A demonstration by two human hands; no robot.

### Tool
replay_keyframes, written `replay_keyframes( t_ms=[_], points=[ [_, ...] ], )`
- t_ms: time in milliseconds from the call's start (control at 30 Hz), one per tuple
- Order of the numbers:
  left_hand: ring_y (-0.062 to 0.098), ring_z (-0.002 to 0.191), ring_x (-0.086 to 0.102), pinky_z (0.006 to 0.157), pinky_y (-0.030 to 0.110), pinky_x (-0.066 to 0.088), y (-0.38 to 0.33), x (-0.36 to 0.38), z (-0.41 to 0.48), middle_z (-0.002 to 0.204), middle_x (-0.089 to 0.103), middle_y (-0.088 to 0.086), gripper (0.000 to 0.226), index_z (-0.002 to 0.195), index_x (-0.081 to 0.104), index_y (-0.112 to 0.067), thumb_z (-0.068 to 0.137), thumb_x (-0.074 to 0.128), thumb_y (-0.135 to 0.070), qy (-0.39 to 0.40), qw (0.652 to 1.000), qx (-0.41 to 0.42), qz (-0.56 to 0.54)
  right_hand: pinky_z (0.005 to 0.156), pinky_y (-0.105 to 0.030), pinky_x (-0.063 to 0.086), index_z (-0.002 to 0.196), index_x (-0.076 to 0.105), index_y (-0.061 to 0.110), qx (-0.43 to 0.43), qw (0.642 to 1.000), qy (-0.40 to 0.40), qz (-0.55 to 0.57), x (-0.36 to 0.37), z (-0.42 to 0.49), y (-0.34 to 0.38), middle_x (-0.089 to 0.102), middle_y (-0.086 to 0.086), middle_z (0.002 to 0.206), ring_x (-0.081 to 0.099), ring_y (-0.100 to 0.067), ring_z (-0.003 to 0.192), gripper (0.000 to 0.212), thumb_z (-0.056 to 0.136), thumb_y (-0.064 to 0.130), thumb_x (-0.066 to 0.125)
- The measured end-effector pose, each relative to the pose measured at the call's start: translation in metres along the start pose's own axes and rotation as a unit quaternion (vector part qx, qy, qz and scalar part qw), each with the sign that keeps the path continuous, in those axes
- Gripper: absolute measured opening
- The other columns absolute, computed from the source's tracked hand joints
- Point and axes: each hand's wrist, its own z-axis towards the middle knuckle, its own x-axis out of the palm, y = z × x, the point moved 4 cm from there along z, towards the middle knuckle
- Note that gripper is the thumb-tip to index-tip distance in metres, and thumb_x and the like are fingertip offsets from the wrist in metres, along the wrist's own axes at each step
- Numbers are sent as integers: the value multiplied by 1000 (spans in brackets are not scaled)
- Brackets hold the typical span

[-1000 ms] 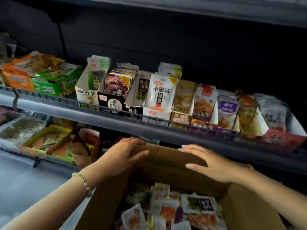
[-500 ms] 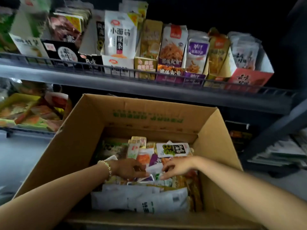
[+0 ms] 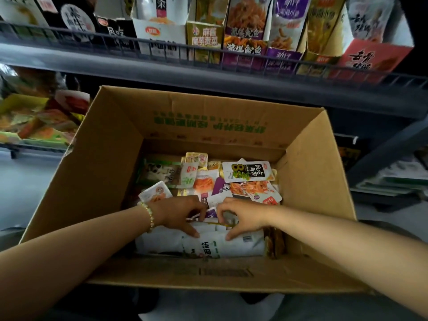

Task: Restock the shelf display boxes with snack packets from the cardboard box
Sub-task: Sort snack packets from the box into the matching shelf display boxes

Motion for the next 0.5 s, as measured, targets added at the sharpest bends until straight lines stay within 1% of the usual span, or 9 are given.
replay_keyframes(
  t_ms=[33, 100, 200, 267, 333, 400, 433, 467, 500],
  points=[
    [12, 103, 49, 88, 28, 45, 1, 1, -1, 113, 49, -7, 36, 105, 57, -26, 80, 71, -48, 8, 1000, 0, 5, 94, -38, 45, 107, 60, 19, 3, 1000, 0, -17, 3, 0, 0, 49, 0, 119, 49, -20, 109, 37, 78, 35, 77],
    [13, 106, 50, 92, 28, 46, 4, 4, -4, 117, 51, -5, 35, 106, 60, -27, 81, 69, -50, 26, 999, -18, 14, 97, -37, 43, 112, 65, 20, 12, 999, -4, -37, 8, 1, 0, 46, -1, 129, 47, -20, 116, 39, 80, 40, 73],
    [16, 107, 53, 95, 32, 47, 7, 5, -2, 119, 55, -1, 28, 98, 62, -24, 83, 68, -47, 30, 999, -31, 18, 99, -30, 38, 111, 69, 18, 16, 1000, -26, -1, 13, 2, 1, 43, 0, 136, 43, -18, 123, 33, 84, 36, 70],
    [17, 104, 56, 92, 32, 49, 6, 1, -2, 118, 60, 1, 18, 87, 61, -27, 84, 68, -43, 14, 999, -31, 16, 102, -30, 35, 108, 71, 16, 15, 999, -38, 17, 7, 4, 2, 46, 0, 137, 42, -16, 125, 27, 86, 33, 69],
    [16, 101, 59, 89, 29, 49, 8, -15, -7, 115, 65, 0, 15, 88, 66, -24, 87, 66, -39, -30, 999, -40, -11, 104, -31, 36, 108, 70, 15, 21, 997, -63, 37, -13, 3, 4, 54, 1, 133, 47, -13, 119, 25, 88, 30, 67],
    [13, 90, 63, 79, 22, 50, 10, -42, -15, 102, 69, 1, 23, 90, 70, -14, 90, 63, -36, -89, 992, -52, -69, 94, -26, 42, 108, 71, 13, 26, 993, -97, 68, -44, -2, 8, 65, 1, 117, 55, -6, 100, 24, 90, 28, 65],
    [9, 78, 63, 68, 17, 49, 8, -58, -20, 89, 69, 1, 26, 85, 70, -11, 91, 62, -35, -118, 987, -52, -93, 83, -22, 44, 105, 71, 12, 21, 990, -115, 81, -59, -5, 12, 68, 3, 104, 56, -1, 87, 23, 91, 27, 64],
    [2, 67, 60, 59, 12, 46, 4, -75, -26, 77, 65, -2, 26, 78, 68, -12, 91, 61, -34, -146, 982, -50, -106, 70, -18, 43, 102, 71, 9, 14, 986, -135, 97, -73, -9, 17, 68, 9, 86, 55, 5, 72, 22, 91, 26, 64],
    [-2, 61, 59, 55, 11, 44, -1, -93, -32, 70, 62, -7, 25, 73, 65, -17, 92, 61, -33, -176, 977, -47, -112, 60, -16, 38, 100, 68, 8, 13, 980, -158, 121, -86, -13, 19, 64, 13, 67, 51, 6, 58, 21, 90, 26, 64]
  ],
)
